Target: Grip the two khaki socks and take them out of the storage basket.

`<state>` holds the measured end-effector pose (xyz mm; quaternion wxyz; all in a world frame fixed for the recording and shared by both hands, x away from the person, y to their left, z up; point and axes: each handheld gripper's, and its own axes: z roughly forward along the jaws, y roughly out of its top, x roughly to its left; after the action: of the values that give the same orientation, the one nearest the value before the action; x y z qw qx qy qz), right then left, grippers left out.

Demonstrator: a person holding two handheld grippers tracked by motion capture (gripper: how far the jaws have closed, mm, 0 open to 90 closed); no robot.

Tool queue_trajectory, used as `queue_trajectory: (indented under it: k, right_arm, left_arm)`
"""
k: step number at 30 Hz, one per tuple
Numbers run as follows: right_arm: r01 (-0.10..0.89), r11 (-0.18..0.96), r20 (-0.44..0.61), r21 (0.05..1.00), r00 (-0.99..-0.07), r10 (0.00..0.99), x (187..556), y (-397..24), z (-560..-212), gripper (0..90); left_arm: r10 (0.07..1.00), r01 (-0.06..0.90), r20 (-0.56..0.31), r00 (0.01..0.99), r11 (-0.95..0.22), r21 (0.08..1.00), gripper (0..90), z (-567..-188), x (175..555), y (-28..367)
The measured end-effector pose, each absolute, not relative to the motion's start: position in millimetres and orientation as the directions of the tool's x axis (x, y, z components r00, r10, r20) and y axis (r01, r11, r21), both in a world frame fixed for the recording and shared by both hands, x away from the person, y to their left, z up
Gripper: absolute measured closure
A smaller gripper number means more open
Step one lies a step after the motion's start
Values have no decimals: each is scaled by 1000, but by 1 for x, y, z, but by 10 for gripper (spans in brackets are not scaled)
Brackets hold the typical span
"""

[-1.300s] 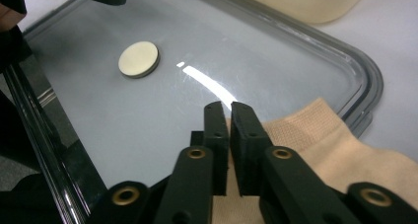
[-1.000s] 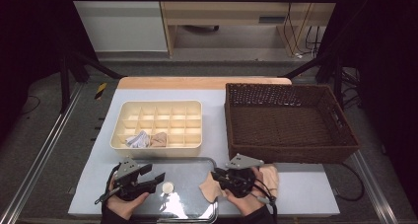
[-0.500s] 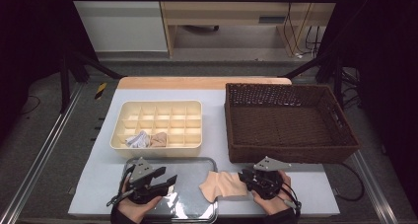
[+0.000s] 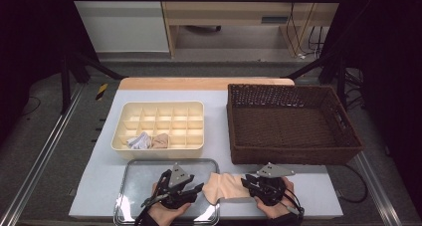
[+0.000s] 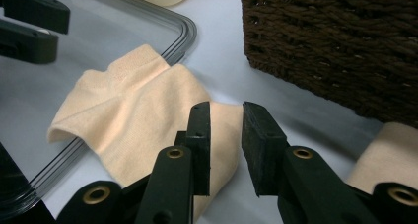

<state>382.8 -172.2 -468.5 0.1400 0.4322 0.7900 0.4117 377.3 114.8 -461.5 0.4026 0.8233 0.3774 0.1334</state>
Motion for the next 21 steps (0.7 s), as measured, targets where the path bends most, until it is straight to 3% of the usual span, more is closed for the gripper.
queue_trajectory:
  k: [8, 21]
  right_arm:
    - [592, 286, 149, 754, -578, 802, 386, -172, -475, 755]
    - [608, 319, 150, 727, -595, 790, 389, -165, -478, 869]
  left_arm:
    - [717, 527, -88, 692, -417, 741, 596, -471, 377, 102]
    - [702, 537, -98, 705, -439, 721, 807, -477, 377, 98]
